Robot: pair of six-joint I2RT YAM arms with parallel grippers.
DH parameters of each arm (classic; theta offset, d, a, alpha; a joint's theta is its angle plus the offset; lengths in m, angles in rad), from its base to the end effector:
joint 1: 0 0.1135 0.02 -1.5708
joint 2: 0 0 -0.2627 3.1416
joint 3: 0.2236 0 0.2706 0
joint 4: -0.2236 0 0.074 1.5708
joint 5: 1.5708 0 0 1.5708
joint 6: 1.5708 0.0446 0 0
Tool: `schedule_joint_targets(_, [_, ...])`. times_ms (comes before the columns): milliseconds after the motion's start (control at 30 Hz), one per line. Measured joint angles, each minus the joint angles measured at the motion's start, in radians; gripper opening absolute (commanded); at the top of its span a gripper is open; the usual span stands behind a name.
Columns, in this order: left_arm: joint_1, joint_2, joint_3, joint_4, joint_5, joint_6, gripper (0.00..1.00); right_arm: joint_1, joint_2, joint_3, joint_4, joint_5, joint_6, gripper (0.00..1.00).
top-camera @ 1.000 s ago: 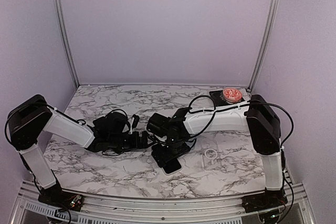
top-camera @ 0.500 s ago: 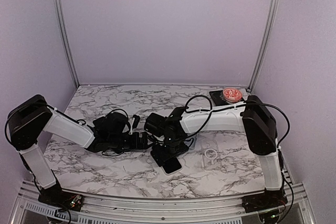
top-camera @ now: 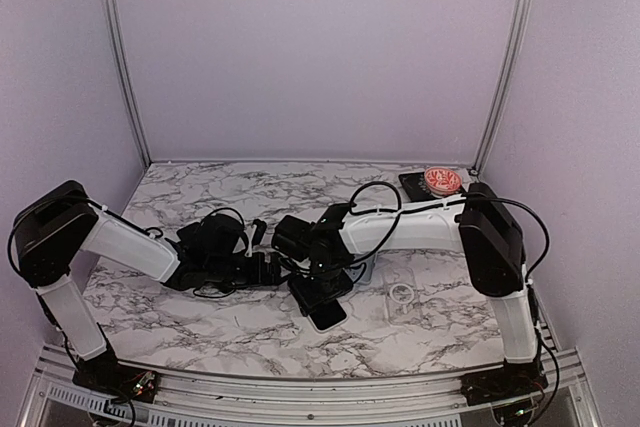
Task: Put the phone into the phone case
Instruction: Pick up the phone with the phone case at the center of the board.
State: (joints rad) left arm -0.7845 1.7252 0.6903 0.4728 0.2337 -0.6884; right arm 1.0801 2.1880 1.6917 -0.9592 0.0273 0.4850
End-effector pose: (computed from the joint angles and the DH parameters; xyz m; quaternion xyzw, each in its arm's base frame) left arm 0.2376 -0.2518 0.1143 0.0980 0.8658 -0.3980 0.2870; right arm 0.2114 0.3930 0.1371 -0.2919 0.9546 0.0310 0.0505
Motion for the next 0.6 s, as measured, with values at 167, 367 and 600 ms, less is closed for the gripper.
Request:
schedule_joint_targets(167, [-0.001,-0.002,0.0,-0.003,-0.006,0.0,0.97,0.002,-0.01,-0.016,0.017,0.006,-0.003,0.42])
schedule_joint_targets(367, [-0.003,-0.006,0.0,-0.006,-0.011,-0.002,0.97,0.011,-0.043,-0.069,0.074,0.032,-0.003,0.31])
schedule_joint_targets(600, [-0.003,-0.008,0.0,-0.006,-0.016,-0.002,0.97,0.023,-0.089,-0.141,0.151,0.058,-0.005,0.28])
